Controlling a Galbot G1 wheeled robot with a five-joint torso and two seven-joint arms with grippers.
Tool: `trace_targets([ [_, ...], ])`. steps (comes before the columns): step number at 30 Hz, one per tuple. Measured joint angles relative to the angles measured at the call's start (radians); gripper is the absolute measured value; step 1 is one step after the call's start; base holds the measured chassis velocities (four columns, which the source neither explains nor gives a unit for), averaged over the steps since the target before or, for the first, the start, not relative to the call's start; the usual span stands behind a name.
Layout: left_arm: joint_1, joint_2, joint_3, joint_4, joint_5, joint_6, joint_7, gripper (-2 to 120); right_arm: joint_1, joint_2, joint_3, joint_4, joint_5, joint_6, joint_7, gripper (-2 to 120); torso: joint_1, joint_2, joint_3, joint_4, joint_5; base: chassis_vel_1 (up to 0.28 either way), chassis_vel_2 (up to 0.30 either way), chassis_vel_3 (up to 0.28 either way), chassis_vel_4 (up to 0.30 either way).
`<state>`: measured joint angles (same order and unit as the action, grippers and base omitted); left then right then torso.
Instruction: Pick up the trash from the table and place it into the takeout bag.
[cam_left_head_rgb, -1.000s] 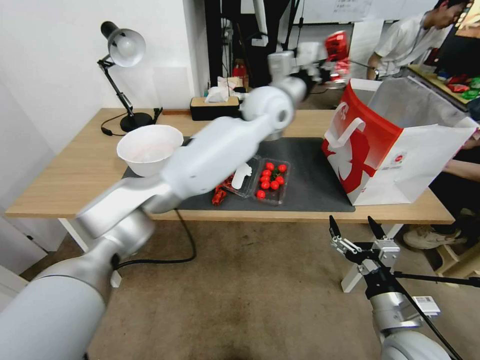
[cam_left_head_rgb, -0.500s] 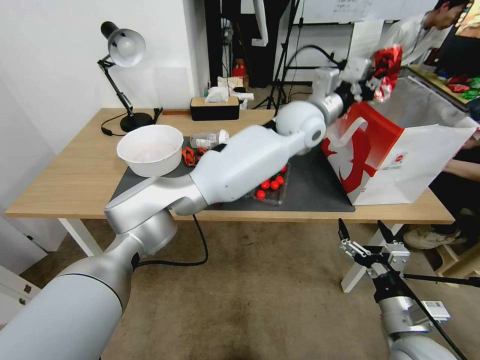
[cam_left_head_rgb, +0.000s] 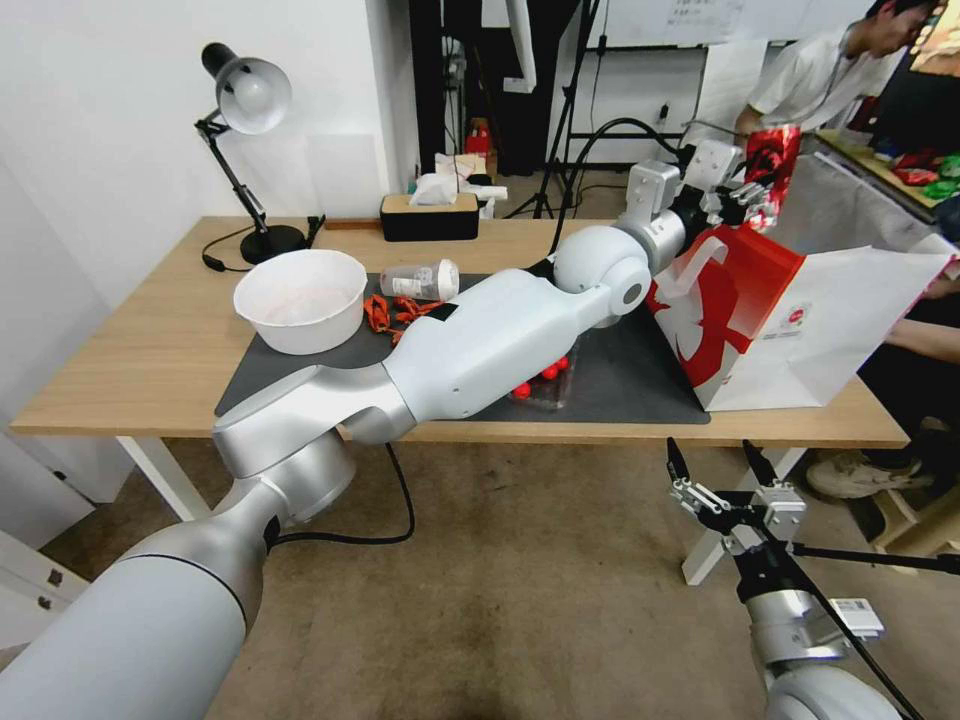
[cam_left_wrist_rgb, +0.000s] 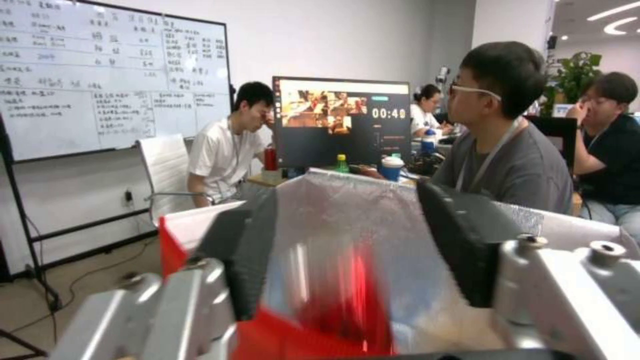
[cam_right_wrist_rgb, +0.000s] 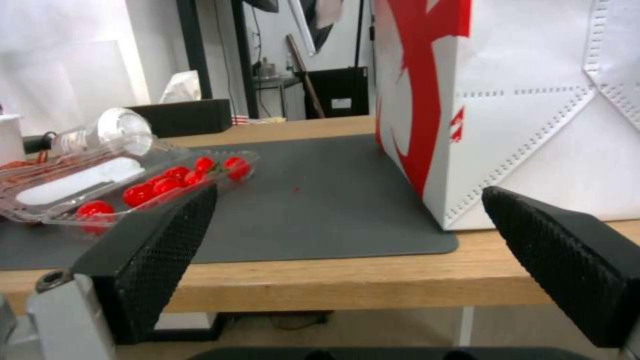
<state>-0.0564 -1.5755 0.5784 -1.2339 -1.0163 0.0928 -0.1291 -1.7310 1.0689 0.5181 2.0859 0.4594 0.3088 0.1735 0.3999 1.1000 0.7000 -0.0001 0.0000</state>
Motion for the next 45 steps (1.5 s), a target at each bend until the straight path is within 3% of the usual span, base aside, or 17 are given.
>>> trace_targets([
  [2, 0.01, 0.027, 0.0, -0.028, 0.002, -0.001, -0.003, 71, 0.003, 0.0, -0.003, 0.0, -0.001, -0.002, 0.0, 100, 0.0, 0.0, 0.0, 0.0003, -0.0001, 0.0, 0.0, 0.0, 0.0],
  [6, 0.025, 0.052, -0.011, -0.06, 0.007, -0.002, -0.008, 79, 0.003, -0.001, -0.003, 0.002, -0.001, -0.004, 0.0, 100, 0.0, 0.0, 0.0, 0.0, -0.0001, 0.0, 0.0, 0.0, 0.0],
  [8, 0.056, 0.105, -0.034, -0.129, 0.012, -0.002, -0.027, 93, 0.001, -0.004, 0.0, 0.009, -0.001, -0.009, 0.001, 100, 0.0, 0.0, 0.0, -0.0002, -0.0001, 0.0, 0.0, 0.0, 0.0],
  [14, 0.12, 0.219, -0.066, -0.252, 0.047, 0.011, -0.058, 99, -0.002, -0.005, 0.002, 0.01, -0.001, -0.011, 0.002, 100, 0.0, 0.0, 0.0, -0.0001, -0.0003, 0.0, 0.0, 0.0, 0.0],
  [16, 0.223, 0.351, -0.121, -0.367, 0.082, 0.033, -0.069, 100, -0.002, -0.005, 0.001, 0.014, -0.002, -0.013, 0.003, 100, 0.0, 0.0, 0.0, 0.0002, -0.0005, 0.0, 0.0, 0.0, 0.0],
  [21, 0.332, 0.444, -0.194, -0.458, 0.116, 0.037, -0.061, 100, -0.002, -0.007, -0.001, 0.02, -0.002, -0.018, 0.003, 100, 0.0, 0.0, 0.0, 0.0, -0.0007, 0.0, 0.0, 0.0, 0.0],
  [24, 0.537, 0.532, -0.346, -0.555, 0.194, 0.03, -0.02, 100, 0.001, -0.021, -0.001, 0.023, 0.002, -0.026, 0.003, 100, 0.0, 0.0, 0.0, 0.0001, -0.0009, 0.0, 0.0, 0.0, 0.0],
  [25, 0.537, 0.532, -0.346, -0.555, 0.194, 0.03, -0.02, 100, 0.001, -0.021, -0.001, 0.023, 0.002, -0.026, 0.003, 100, 0.0, 0.0, 0.0, 0.0001, -0.0009, 0.0, 0.0, 0.0, 0.0],
  [29, 0.768, 0.601, -0.494, -0.629, 0.277, 0.011, 0.031, 100, 0.002, -0.053, -0.002, 0.03, 0.02, -0.055, -0.017, 100, 0.0, 0.0, 0.0, 0.0002, -0.0009, 0.0, 0.0, 0.0, 0.0],
  [30, 0.768, 0.601, -0.494, -0.629, 0.277, 0.011, 0.031, 100, 0.002, -0.053, -0.002, 0.03, 0.02, -0.055, -0.017, 100, 0.0, 0.0, 0.0, 0.0002, -0.0009, 0.0, 0.0, 0.0, 0.0],
  [32, 0.911, 0.625, -0.606, -0.672, 0.343, -0.013, 0.072, 100, 0.006, -0.079, -0.005, 0.032, 0.033, -0.073, -0.038, 100, 0.0, 0.0, 0.0, 0.0, -0.0003, 0.0, 0.0, 0.0, 0.0],
  [36, 1.054, 0.629, -0.694, -0.699, 0.414, -0.056, 0.088, 100, 0.011, -0.1, -0.013, 0.04, 0.052, -0.096, -0.06, 100, 0.0, 0.0, 0.0, 0.0002, -0.0002, 0.0, 0.0, 0.0, 0.0],
  [45, 1.198, 0.6, -0.779, -0.72, 0.521, -0.102, 0.086, 100, 0.018, -0.127, -0.024, 0.044, 0.071, -0.117, -0.087, 100, 0.0, 0.0, 0.0, -0.0002, 0.0, 0.0, 0.0, 0.0, 0.0],
])
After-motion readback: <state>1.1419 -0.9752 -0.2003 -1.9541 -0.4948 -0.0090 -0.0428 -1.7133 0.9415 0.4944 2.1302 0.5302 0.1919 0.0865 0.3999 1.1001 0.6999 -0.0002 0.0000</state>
